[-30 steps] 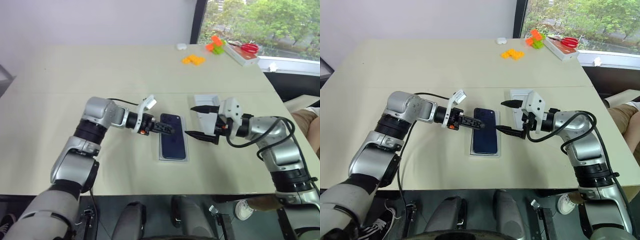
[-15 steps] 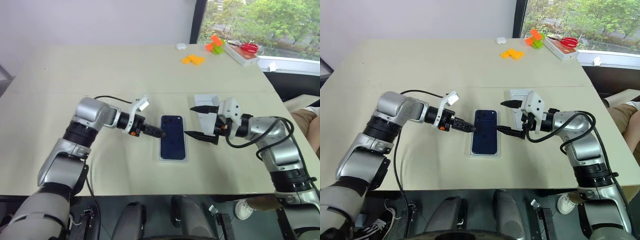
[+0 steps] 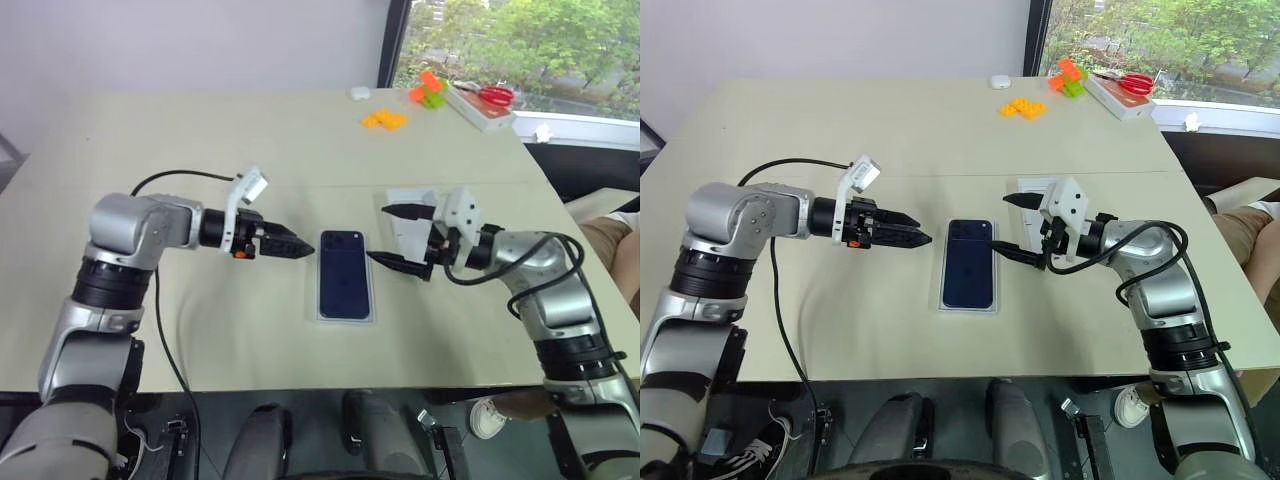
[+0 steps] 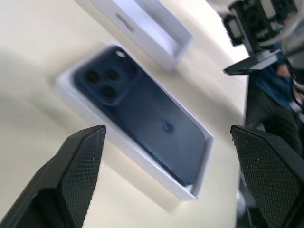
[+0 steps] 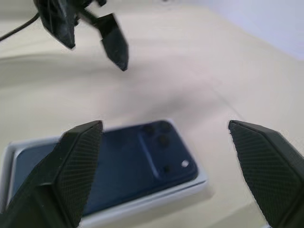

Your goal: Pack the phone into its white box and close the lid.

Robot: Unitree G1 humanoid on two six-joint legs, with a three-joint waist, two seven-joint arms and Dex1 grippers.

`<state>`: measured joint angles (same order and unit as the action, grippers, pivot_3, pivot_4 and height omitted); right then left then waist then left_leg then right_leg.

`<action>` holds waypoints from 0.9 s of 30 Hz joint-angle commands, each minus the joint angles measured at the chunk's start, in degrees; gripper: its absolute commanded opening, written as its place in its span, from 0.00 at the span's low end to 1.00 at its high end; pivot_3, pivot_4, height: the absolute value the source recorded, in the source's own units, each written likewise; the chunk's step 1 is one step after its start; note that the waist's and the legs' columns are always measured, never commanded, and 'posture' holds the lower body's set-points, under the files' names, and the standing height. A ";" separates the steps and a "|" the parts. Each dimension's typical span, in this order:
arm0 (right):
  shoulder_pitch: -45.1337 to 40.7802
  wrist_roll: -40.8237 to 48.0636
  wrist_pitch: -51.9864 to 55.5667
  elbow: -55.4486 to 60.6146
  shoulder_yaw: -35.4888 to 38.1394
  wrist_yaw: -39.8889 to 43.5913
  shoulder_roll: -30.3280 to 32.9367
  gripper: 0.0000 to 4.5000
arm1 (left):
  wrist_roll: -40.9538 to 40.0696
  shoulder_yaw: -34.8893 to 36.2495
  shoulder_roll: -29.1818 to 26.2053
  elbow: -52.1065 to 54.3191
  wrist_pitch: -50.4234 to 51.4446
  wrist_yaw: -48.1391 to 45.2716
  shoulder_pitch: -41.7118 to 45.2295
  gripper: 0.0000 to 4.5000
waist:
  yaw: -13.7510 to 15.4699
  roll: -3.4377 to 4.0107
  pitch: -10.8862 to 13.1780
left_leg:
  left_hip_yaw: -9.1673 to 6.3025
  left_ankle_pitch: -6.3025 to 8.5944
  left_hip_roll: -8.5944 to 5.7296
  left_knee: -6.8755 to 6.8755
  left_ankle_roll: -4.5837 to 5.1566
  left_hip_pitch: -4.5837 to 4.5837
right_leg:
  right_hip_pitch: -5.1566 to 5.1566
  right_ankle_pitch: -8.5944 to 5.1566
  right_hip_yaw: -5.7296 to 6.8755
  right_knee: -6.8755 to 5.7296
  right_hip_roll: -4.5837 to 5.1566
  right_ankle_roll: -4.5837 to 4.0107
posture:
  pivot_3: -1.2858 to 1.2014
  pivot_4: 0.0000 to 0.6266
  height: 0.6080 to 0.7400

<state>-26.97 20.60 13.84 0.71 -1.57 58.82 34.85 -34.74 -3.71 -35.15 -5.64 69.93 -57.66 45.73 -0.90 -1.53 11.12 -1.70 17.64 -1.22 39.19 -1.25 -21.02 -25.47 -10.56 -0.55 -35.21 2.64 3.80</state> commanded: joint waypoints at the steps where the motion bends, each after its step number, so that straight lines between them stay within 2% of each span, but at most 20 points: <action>1: -1.81 -0.07 -0.11 0.08 0.86 -1.21 -0.46 0.57 | -0.06 4.26 1.47 1.00 -4.27 3.38 -1.99 0.56 | 0.06 0.00 0.00 | 0.00 0.00 0.00 -0.01 0.00 0.00 | 0.00 0.00 0.00 0.00 0.00 0.00 | 0.52 0.24 1.00; 2: -2.15 -0.78 -0.40 -0.23 0.41 -1.58 -0.69 0.48 | -0.07 4.99 1.90 0.69 -5.44 3.89 -2.61 0.47 | 0.09 0.00 0.00 | 0.00 0.00 0.00 -0.01 0.01 -0.02 | -0.01 0.00 0.00 0.01 0.01 0.00 | 0.52 0.24 1.00; 6: -3.69 -4.76 -1.30 -2.06 -1.96 -4.55 -2.25 0.01 | -3.51 8.79 3.68 1.33 -3.87 5.03 -4.14 0.00 | 0.13 0.00 0.00 | 0.01 0.00 -0.03 0.00 0.01 -0.05 | -0.01 0.01 0.00 0.02 0.05 -0.01 | 0.52 0.24 1.00; 9: -4.95 -9.09 -4.52 -4.39 -4.03 -6.99 -3.74 0.01 | -4.13 9.33 4.62 1.88 -3.92 6.07 -5.63 0.00 | 0.07 0.00 0.00 | 0.00 0.00 -0.03 0.00 0.00 -0.03 | -0.01 0.01 0.00 0.01 0.05 -0.01 | 0.52 0.24 1.00; 13: -8.53 -22.74 -10.40 -13.31 -11.04 -13.96 -4.01 0.01 | -4.50 8.77 4.37 6.06 -6.66 5.79 -8.45 0.00 | -0.24 0.00 0.00 | 0.06 0.00 -0.02 0.00 0.00 0.01 | -0.01 0.01 -0.04 0.00 0.04 -0.02 | 0.52 0.24 1.00; 19: -11.73 -26.46 -15.49 -20.28 -12.81 -15.85 -5.77 0.01 | -4.24 9.56 4.55 7.93 -10.25 6.81 -10.59 0.00 | -0.02 0.00 0.00 | 0.04 0.00 -0.04 -0.01 -0.01 -0.03 | -0.02 0.02 -0.05 0.02 0.05 -0.03 | 0.52 0.24 1.00; 27: -10.89 -27.68 -21.49 -21.16 -14.74 -11.54 -4.51 0.01 | -5.68 9.46 4.23 9.68 -9.51 8.08 -11.83 0.00 | -0.08 0.00 0.00 | 0.02 0.01 -0.04 -0.02 0.00 -0.02 | -0.02 0.02 -0.04 0.03 0.05 -0.03 | 0.52 0.24 1.00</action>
<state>-37.85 -6.80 -6.10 -21.24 -16.47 46.46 29.90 -39.35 4.22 -30.49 2.43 60.88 -49.75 33.87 -0.98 -1.53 11.12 -1.67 17.65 -1.27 39.17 -1.25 -21.04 -25.48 -10.54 -0.59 -35.18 2.68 3.77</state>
